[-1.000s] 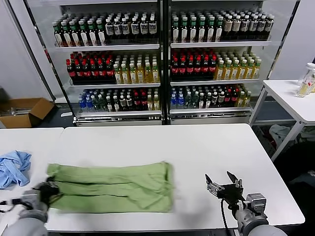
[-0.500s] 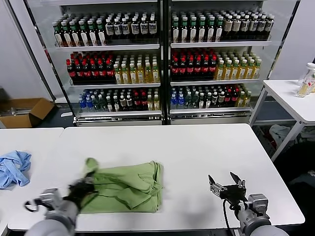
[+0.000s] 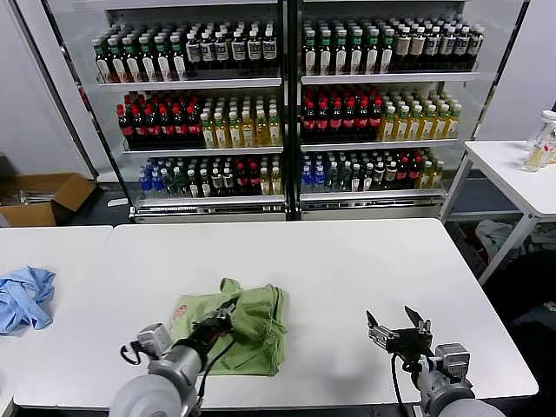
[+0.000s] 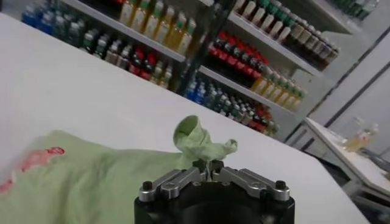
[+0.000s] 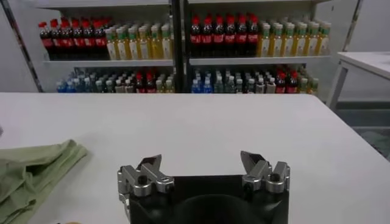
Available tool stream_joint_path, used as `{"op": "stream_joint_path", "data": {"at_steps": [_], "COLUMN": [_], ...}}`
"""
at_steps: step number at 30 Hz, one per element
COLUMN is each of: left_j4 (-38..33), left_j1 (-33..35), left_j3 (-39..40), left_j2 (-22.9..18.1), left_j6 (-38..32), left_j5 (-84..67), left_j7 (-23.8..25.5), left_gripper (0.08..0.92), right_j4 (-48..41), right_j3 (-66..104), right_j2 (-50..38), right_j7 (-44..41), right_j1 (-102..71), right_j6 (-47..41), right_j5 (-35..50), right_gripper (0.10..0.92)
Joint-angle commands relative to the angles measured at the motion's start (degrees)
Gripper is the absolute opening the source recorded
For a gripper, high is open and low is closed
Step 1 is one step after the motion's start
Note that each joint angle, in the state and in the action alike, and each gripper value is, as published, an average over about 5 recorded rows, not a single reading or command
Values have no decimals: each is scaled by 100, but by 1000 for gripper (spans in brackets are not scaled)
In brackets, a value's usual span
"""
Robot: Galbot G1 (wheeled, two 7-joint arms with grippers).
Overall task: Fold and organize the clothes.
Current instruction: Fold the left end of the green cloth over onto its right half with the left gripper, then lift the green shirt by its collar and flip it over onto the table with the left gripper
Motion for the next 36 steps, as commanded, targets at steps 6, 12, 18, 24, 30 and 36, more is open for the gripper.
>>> {"op": "stream_joint_path", "data": {"at_steps": [6, 12, 18, 24, 30, 36], "left_j4": [-409, 204, 788, 1107, 1291, 1332], "left_j1": [550, 1532, 1498, 1224, 992, 856], "left_j3": [-414, -1742, -1623, -1492, -1420, -1363], "left_j2": [277, 1082, 796, 659, 710, 720], "left_j6": [-996, -516, -445, -461, -518, -601], "left_j5": [1539, 2171, 2354, 2314, 1908, 1692], "left_j7": [1055, 1046, 997, 1033, 1245, 1397], "left_gripper": [311, 485, 658, 804, 820, 690], "right_j4": [-9, -82, -80, 2, 16, -5], "right_j3": [28, -15, -54, 25, 17, -9], "right_j2": [-30, -26, -51, -102, -126, -120], "right_j7": [-19, -52, -52, -51, -50, -51], "right_j1": [125, 212, 245, 159, 168, 188], "right_j6": [-12, -7, -8, -7, -6, -5], "right_j5": [19, 21, 19, 22, 26, 26], "right_gripper": [823, 823, 823, 823, 823, 823]}}
